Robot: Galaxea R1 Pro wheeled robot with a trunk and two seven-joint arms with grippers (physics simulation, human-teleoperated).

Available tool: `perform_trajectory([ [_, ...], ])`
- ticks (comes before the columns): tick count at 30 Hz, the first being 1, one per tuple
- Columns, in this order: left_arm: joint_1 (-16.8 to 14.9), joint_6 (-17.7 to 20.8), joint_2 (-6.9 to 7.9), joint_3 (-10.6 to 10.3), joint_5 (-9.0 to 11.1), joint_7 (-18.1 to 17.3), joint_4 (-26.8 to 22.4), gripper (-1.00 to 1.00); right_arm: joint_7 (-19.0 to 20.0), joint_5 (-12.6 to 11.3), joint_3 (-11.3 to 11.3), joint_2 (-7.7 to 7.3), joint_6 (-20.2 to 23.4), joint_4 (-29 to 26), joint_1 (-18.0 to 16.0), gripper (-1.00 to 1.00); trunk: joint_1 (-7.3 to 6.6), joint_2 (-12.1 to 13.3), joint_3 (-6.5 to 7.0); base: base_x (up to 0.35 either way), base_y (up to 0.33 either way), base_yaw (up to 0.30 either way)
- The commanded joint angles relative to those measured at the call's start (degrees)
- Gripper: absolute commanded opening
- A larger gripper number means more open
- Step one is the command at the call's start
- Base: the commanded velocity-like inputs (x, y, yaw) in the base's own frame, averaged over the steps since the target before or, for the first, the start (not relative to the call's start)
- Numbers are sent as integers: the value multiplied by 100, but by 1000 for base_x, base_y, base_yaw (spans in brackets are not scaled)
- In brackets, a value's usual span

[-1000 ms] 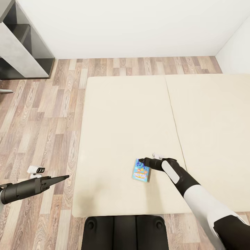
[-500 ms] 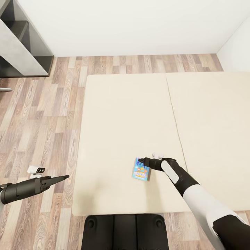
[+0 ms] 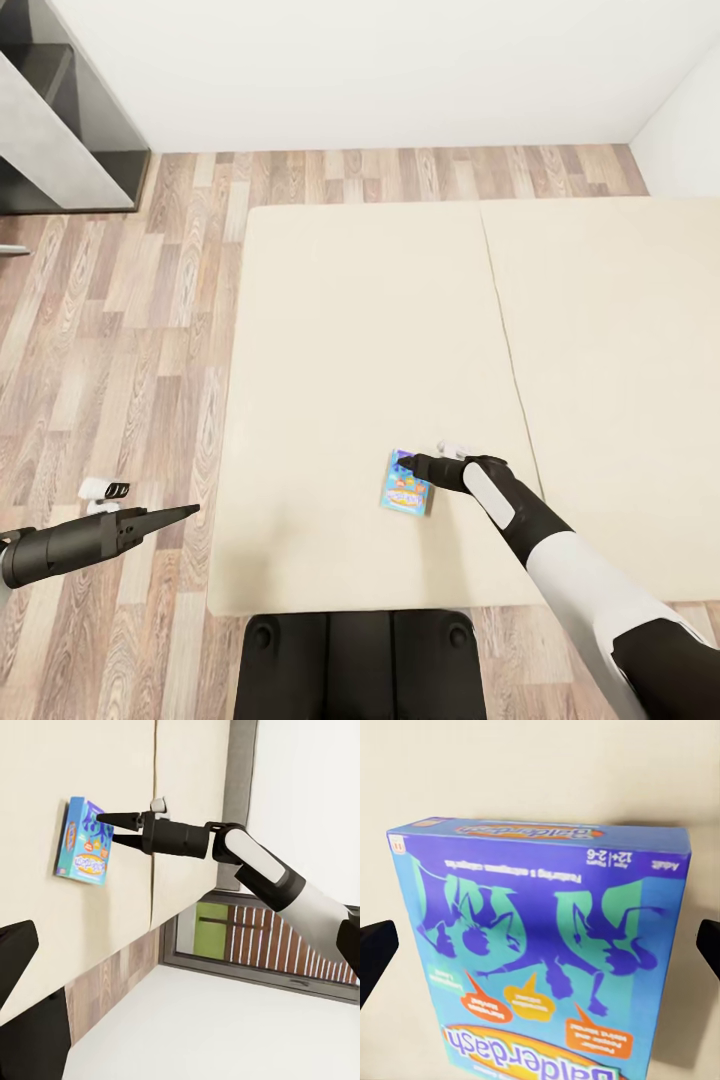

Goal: Put all the toys in the child's room - the three board games (two on the bed and one on the table), the two jigsaw puzzles on the table, and the tennis ball on the table - inside the toy box on the table in the child's room.

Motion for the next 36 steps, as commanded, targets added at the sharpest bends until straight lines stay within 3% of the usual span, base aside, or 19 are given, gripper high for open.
perform_trajectory([
  [1,-1,61,1,0,-1,-20,-2,100,-13,-16,23,-4,12,-7,-4,100,3,-9,-10,0,0,0],
  [15,-1,61,1,0,-1,-20,-2,100,-15,243,7,4,13,-6,-5,100,3,-9,-21,0,0,0],
  [36,-1,61,1,6,-1,-20,-2,100,12,261,-35,10,68,-30,-5,100,3,-9,-21,0,0,0],
])
